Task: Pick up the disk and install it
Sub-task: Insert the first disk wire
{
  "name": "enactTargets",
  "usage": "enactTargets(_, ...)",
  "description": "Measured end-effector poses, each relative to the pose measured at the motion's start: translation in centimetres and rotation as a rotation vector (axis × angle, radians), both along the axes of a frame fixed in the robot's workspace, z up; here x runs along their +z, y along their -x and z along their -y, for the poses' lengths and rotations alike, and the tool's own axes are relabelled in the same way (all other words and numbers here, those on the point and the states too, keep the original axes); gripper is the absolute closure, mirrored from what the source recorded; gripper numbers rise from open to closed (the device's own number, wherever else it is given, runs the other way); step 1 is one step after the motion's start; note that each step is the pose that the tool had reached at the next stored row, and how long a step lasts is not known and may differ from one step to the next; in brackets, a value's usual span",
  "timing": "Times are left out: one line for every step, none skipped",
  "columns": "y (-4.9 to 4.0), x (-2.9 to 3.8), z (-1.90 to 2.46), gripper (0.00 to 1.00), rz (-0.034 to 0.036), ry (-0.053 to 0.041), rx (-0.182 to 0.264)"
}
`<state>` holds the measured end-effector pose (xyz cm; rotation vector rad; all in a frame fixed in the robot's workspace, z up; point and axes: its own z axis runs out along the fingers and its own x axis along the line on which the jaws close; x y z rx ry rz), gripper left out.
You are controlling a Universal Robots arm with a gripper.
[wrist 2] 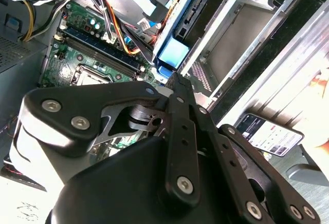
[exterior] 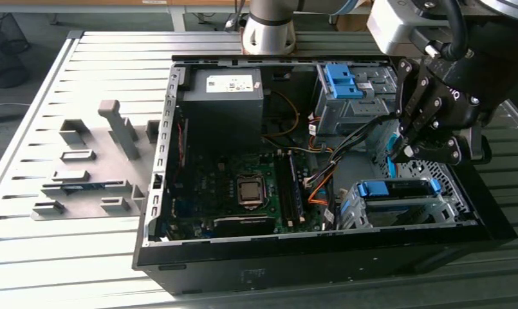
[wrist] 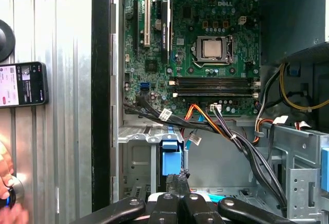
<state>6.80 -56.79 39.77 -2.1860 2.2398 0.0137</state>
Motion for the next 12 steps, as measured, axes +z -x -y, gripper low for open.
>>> enactTargets(0.0, -0.01, 0.0, 0.89, 0.0, 0.0, 0.0)
enactTargets(-0.02, -0.01, 0.0, 0.89, 0.0, 0.0001, 0.0)
enactTargets(-0.11, -0.04, 0.0, 0.89, 0.0, 0.0, 0.0)
enactTargets(-0.27, -0.06, 0.0, 0.89, 0.0, -0.0003, 0.0)
enactTargets(-0.53, -0.07, 0.01, 0.89, 0.0, 0.0, 0.0)
enactTargets(-0.89, -0.09, 0.0, 0.89, 0.0, 0.0, 0.0)
enactTargets(-1.24, -0.11, 0.0, 0.89, 0.0, 0.0001, 0.0)
enactTargets(-1.64, -0.14, -0.01, 0.89, 0.0, 0.0001, 0.0)
enactTargets(-2.05, -0.18, -0.02, 0.89, 0.0, 0.0, 0.0)
enactTargets(-2.43, -0.23, -0.04, 0.89, -0.0001, 0.0, 0.0)
enactTargets(-2.84, -0.29, -0.07, 0.89, -0.0002, 0.0, 0.0)
enactTargets(-3.23, -0.34, -0.12, 0.89, -0.0003, 0.0, 0.0)
